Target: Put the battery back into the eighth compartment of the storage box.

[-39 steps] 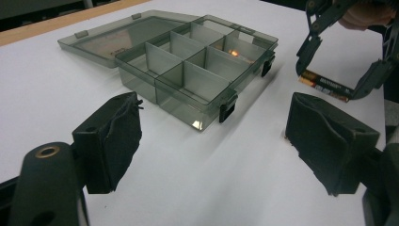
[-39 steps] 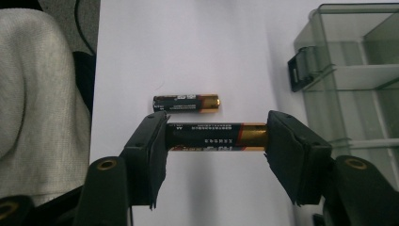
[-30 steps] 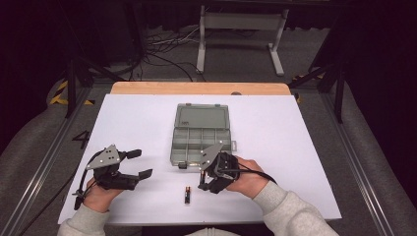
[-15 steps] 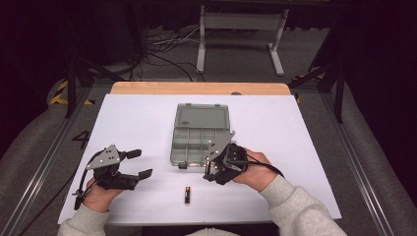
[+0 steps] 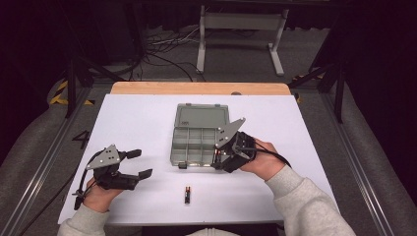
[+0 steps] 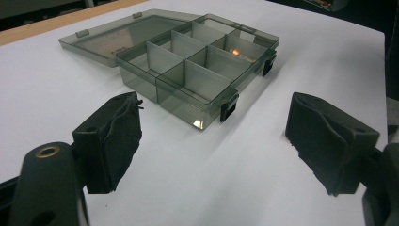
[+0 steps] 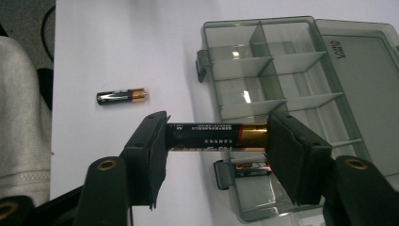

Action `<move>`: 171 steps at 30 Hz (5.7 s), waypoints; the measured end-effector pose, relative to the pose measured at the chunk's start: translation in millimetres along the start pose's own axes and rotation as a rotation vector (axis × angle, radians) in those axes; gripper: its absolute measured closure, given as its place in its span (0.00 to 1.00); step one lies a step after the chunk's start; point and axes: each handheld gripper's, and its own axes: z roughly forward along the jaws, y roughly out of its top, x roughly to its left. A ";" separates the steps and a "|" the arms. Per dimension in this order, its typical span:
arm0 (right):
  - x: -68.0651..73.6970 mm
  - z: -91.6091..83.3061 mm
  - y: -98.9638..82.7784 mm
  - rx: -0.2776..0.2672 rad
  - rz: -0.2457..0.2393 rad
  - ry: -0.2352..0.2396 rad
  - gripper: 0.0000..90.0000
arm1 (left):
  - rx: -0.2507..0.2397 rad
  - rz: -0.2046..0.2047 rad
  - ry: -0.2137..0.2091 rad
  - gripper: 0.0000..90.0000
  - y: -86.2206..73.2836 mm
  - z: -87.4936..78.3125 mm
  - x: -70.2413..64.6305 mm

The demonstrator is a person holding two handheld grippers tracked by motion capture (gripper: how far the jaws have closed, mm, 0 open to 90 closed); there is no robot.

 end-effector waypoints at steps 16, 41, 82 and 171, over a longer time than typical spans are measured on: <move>-30.5 -7.8 -8.9 0.002 0.037 -0.025 0.46 | 0.001 -0.002 -0.002 0.21 -0.1 -0.1 -0.1; -65.0 4.0 -31.7 0.021 0.099 -0.038 0.46 | 0.001 -0.005 -0.004 0.21 -0.3 -0.1 0.1; -64.2 49.3 -48.0 0.118 0.086 0.050 0.46 | 0.003 -0.006 -0.008 0.21 -0.4 0.8 -0.1; 50.3 62.2 26.2 -0.002 -0.039 0.070 0.08 | -0.014 -0.009 -0.006 0.21 0.3 -2.4 0.1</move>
